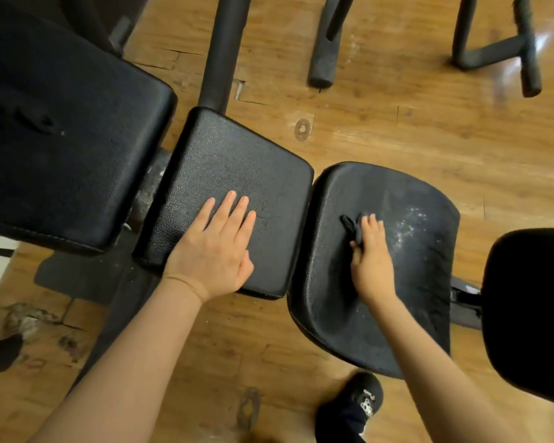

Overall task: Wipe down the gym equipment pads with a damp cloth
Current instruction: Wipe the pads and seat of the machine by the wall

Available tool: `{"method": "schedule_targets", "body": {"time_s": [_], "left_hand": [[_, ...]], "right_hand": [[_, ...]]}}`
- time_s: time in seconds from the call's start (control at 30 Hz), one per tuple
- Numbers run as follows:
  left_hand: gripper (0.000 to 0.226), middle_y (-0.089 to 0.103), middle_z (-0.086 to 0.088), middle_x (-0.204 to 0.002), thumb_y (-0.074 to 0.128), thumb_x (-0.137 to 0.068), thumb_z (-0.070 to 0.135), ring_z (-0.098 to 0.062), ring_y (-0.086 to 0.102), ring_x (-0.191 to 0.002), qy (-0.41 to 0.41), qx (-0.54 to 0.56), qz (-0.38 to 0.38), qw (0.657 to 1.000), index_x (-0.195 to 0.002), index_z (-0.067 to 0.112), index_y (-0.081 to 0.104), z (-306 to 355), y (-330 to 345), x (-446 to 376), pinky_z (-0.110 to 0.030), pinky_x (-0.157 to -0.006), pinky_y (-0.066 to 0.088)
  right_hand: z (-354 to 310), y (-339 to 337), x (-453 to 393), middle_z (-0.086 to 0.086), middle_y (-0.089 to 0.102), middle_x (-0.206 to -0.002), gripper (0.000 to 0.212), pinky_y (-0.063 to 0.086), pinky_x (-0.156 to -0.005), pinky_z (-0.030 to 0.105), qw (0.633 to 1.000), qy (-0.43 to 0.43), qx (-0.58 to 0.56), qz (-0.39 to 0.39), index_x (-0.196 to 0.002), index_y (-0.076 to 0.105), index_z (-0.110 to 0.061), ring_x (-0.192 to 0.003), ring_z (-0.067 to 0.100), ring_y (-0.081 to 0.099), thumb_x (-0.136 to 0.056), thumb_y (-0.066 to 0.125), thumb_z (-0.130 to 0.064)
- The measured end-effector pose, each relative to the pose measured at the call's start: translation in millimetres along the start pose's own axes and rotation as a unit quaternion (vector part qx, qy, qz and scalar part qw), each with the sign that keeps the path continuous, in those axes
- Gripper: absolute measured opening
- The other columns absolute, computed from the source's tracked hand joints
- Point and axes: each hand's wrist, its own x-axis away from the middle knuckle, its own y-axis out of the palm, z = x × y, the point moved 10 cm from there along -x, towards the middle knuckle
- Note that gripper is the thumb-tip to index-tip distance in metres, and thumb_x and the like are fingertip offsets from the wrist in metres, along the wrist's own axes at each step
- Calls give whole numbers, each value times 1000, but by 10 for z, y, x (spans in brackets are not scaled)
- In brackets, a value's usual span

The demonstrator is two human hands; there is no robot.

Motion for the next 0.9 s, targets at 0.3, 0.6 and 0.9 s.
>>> {"method": "schedule_targets", "body": {"time_s": [0.3,0.6,0.9], "left_hand": [[59,54,-26,-131,34,-82,29,-41,51,-124,21,-4,11,1000,-123,-3,60,48,12,34,-50,-105,29],[57,56,-25,-129,37,-83,31,-40,53,-122,44,1,20,999,-121,-3,62,109,6,49,-50,-104,32],[57,57,-26,-128,38,-79,29,-41,54,-120,46,-3,11,999,-119,-3,63,106,9,34,-50,-103,33]], "right_hand": [[108,227,1275,-9,17,-148,54,0,-101,-2,1000,-4,-11,-4,-143,31,-13,-139,6,5,-93,50,-5],[215,275,1437,-7,23,-147,55,10,-109,12,1000,-21,-1,-3,-140,38,-10,-140,10,11,-89,55,-1],[259,-145,-350,7,17,-155,49,15,-112,30,998,45,-20,41,-144,28,-6,-145,21,4,-97,41,-8]]}}
